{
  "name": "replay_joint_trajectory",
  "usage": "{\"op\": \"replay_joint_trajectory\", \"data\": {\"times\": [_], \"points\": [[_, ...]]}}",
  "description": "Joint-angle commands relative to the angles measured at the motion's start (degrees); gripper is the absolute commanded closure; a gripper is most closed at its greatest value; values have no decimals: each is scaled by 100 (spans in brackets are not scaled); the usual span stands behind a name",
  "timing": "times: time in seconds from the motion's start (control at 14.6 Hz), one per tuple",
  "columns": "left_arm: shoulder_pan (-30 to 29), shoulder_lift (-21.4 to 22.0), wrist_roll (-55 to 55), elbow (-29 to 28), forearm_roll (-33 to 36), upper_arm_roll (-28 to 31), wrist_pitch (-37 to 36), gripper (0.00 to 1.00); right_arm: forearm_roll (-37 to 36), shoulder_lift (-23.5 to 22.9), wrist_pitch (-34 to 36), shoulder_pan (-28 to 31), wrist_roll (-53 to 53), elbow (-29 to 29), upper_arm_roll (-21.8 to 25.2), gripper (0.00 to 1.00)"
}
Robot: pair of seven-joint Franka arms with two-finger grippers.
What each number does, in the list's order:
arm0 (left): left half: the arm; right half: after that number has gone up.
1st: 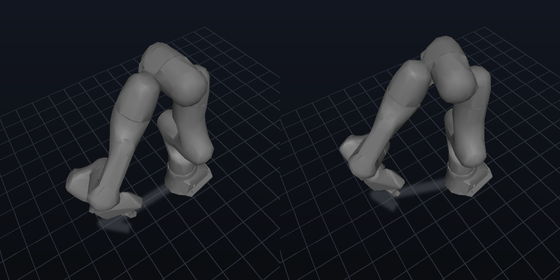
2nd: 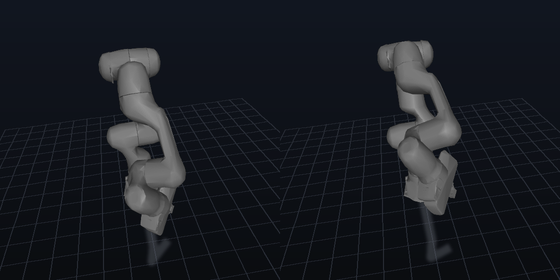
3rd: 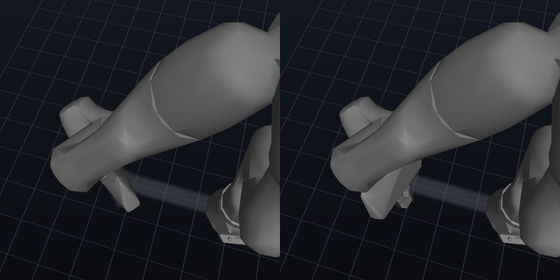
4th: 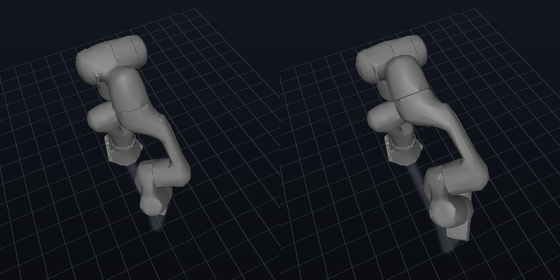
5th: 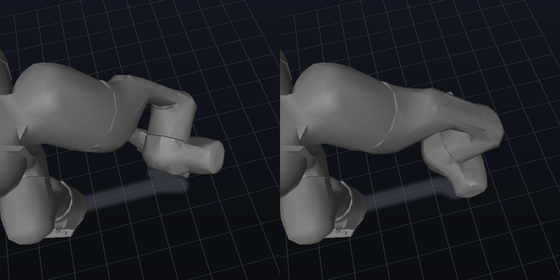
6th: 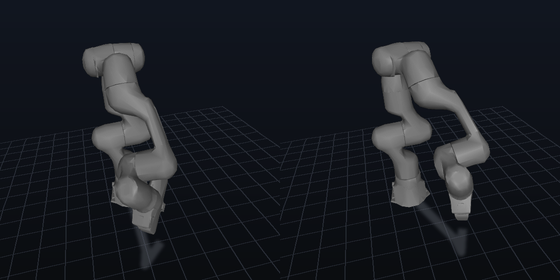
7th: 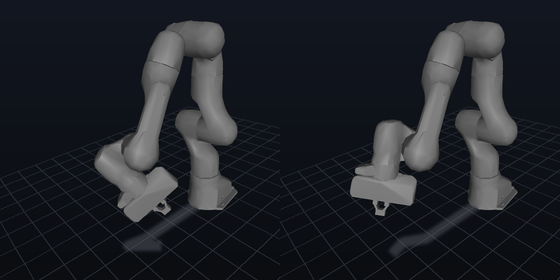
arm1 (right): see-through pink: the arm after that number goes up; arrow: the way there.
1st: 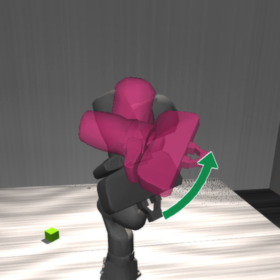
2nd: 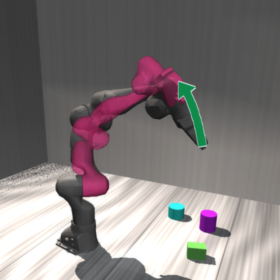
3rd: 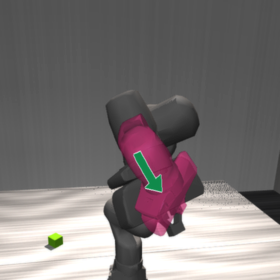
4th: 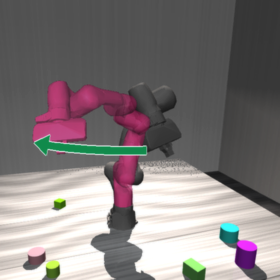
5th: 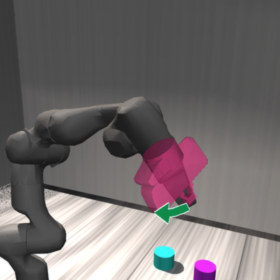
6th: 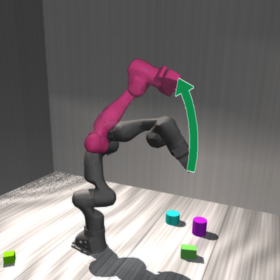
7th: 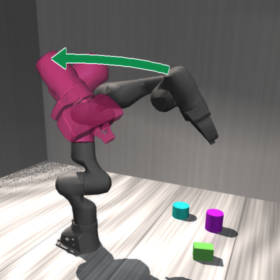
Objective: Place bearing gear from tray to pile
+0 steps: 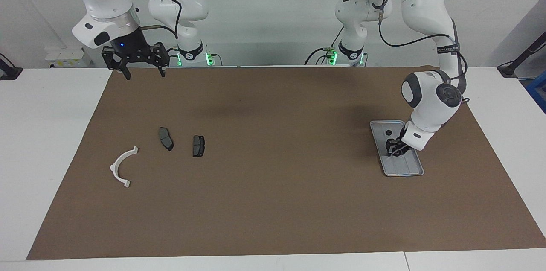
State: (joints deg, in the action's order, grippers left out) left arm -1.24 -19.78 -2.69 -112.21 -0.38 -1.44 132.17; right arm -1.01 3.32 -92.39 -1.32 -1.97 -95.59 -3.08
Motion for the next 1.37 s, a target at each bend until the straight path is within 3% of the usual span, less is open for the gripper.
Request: {"op": "replay_joint_trajectory", "data": {"times": [0.0, 0.14, 0.34, 0.48, 0.69, 0.89, 1.1, 1.31], "points": [[-78, 9, -20, -39, 21, -49, 20, 81, 101, 170, -611, -131, 266, -688, 9, 0], [27, -17, -99, 389, -6, -49, -522, 96, 101, 99, -980, -245, 460, -934, 9, 0], [841, -402, -1561, 1838, -15, -67, -1831, 96, 101, -295, -1429, -272, 627, -979, 9, 0], [1580, -570, -2836, 2264, -50, -67, -1967, 96, 101, -620, -1824, -281, 697, -997, 9, 0], [2459, -615, -3744, 2265, -182, -40, -1590, 96, 101, -1095, -2431, -281, 706, -988, 9, 0], [3032, -729, -4467, 2117, -138, -40, -1230, 96, 101, -1228, -2635, -281, 706, -988, 9, 0], [3130, -554, -4485, 1283, -111, -40, -642, 95, 101, -1228, -2635, -272, 689, -988, 9, 0], [3130, -500, -4485, 1034, -103, -40, -473, 93, 101, -1228, -2635, -263, 671, -988, 9, 0]]}}
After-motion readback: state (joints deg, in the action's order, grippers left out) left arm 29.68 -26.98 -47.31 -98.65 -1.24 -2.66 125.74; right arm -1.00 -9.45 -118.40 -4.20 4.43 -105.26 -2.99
